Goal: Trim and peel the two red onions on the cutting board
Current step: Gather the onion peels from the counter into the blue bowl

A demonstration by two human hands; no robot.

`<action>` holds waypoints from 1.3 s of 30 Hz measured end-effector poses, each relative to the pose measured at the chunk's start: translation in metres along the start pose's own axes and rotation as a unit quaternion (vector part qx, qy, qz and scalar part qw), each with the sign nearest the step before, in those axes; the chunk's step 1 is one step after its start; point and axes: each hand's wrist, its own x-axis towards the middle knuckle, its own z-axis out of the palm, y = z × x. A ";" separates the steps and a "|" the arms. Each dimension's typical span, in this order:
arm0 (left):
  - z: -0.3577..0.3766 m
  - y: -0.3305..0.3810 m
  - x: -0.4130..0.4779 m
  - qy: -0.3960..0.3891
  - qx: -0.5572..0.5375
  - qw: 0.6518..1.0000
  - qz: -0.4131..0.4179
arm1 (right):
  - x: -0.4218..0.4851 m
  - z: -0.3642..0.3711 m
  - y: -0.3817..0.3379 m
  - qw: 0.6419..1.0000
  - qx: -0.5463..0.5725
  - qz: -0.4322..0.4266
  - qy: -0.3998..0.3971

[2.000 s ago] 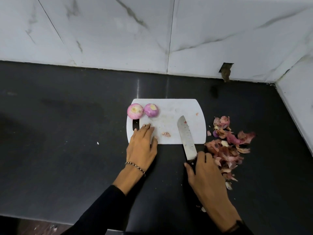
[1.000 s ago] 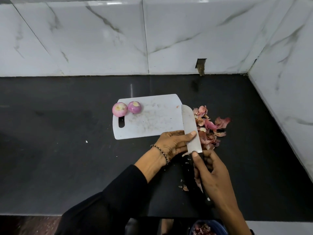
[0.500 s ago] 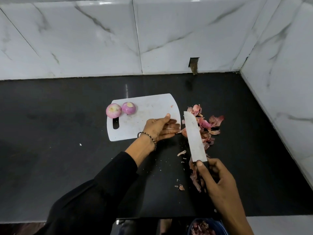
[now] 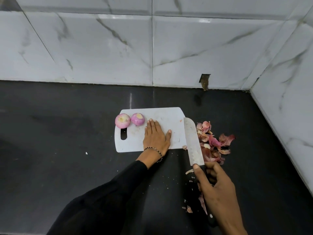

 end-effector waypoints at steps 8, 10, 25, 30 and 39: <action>0.014 0.018 0.004 -0.075 -0.016 0.953 0.294 | 0.003 -0.003 -0.007 0.998 0.011 0.031 0.044; 0.010 0.013 0.016 -0.021 0.001 0.980 0.197 | 0.005 -0.007 -0.010 0.998 0.019 0.038 0.052; 0.008 0.024 0.007 -0.100 -0.038 0.951 0.290 | 0.009 -0.015 -0.012 0.997 0.010 0.042 0.066; 0.008 0.027 0.040 -0.067 0.052 0.984 0.157 | 0.004 -0.020 -0.013 0.997 0.013 0.038 0.069; 0.016 0.040 -0.042 -0.085 -0.057 0.961 0.258 | 0.001 -0.023 -0.004 0.996 0.014 0.030 0.086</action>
